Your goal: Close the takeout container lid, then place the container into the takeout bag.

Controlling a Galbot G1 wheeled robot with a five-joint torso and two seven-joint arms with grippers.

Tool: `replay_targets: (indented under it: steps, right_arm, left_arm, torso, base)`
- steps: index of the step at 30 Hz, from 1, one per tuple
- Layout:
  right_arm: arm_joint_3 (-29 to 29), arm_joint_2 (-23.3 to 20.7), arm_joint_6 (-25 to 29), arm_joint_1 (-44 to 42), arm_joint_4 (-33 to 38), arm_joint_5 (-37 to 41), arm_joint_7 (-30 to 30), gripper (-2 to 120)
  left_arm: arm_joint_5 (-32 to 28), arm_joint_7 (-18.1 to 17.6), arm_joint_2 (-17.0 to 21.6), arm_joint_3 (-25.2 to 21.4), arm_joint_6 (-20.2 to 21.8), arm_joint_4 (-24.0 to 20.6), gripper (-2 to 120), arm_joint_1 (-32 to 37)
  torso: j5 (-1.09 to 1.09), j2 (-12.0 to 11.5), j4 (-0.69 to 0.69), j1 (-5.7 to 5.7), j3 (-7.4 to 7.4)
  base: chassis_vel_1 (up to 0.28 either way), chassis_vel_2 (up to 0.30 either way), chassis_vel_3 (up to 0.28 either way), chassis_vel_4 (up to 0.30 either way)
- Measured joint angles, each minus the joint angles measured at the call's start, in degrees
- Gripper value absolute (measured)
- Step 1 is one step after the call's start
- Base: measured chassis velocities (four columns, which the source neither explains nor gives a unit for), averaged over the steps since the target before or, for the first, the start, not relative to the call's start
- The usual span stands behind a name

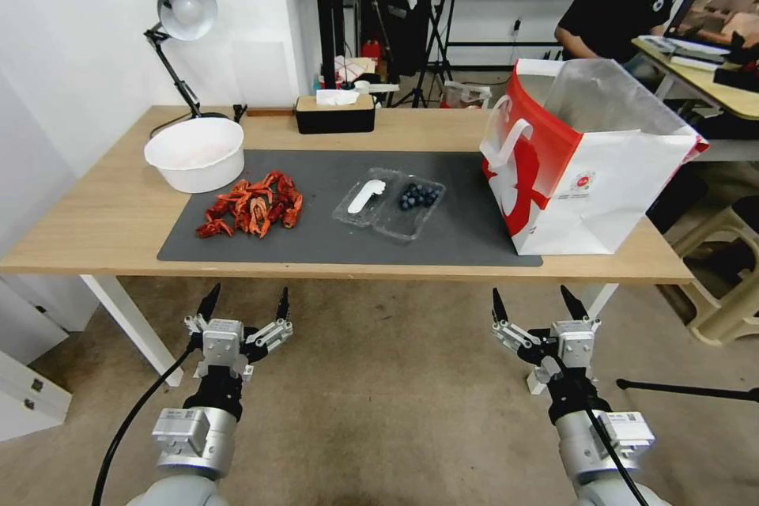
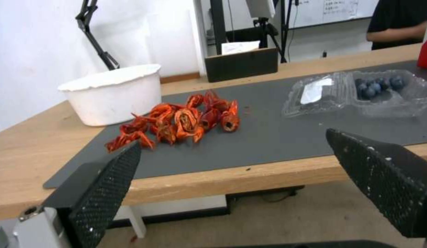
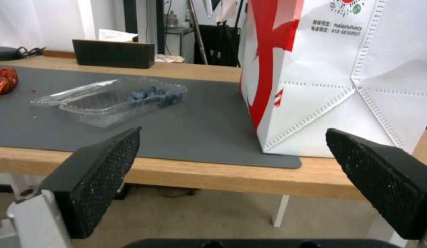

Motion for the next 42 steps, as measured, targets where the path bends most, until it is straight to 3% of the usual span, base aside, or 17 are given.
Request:
replay_targets:
  steps: [20,26,27,28,33,42]
  right_arm:
    - [0.0,0.0,0.0,-0.3,0.1,0.0,-0.1,100]
    - [2.3,-0.1,0.3,-6.7,3.0,2.1,-3.6,100]
    - [3.7,-0.1,0.8,-10.8,4.8,3.5,-5.6,100]
    - [4.4,0.1,2.0,-11.6,5.1,4.3,-5.9,100]
    - [5.6,0.2,3.8,-11.1,5.6,5.5,-5.9,100]
    - [7.8,0.2,3.8,-10.2,5.8,7.0,-5.7,100]
  left_arm:
    - [-0.2,-0.1,0.1,0.1,0.1,-0.1,100,0.0]
    - [-6.2,-4.1,3.6,4.0,6.2,-5.0,100,1.7]
    - [-10.9,-7.2,6.2,7.0,10.9,-8.7,100,3.1]
    - [-12.6,-8.3,7.1,8.0,12.6,-10.0,100,3.6]
    - [-15.7,-9.6,7.9,8.7,12.9,-10.6,100,3.0]
    - [-16.1,-9.8,8.4,9.3,12.6,-9.6,100,2.2]
  torso:
    - [0.0,0.0,0.01,0.0,0.0]
    - [0.0,0.0,-0.01,0.0,0.0]
    - [-0.02,0.0,-0.04,-0.01,0.0]
    - [0.0,0.0,-0.03,-0.02,-0.01]
    - [0.0,0.0,0.01,0.0,0.0]
    - [0.0,0.0,0.0,0.0,0.0]
  base:
    - [0.0,0.0,0.0,0.0]
    - [0.0,0.0,0.0,0.0]
    - [0.0,0.0,0.0,0.0]
    - [0.0,0.0,0.0,0.0]
    - [0.0,0.0,0.0,0.0]
    - [0.0,0.0,0.0,0.0]
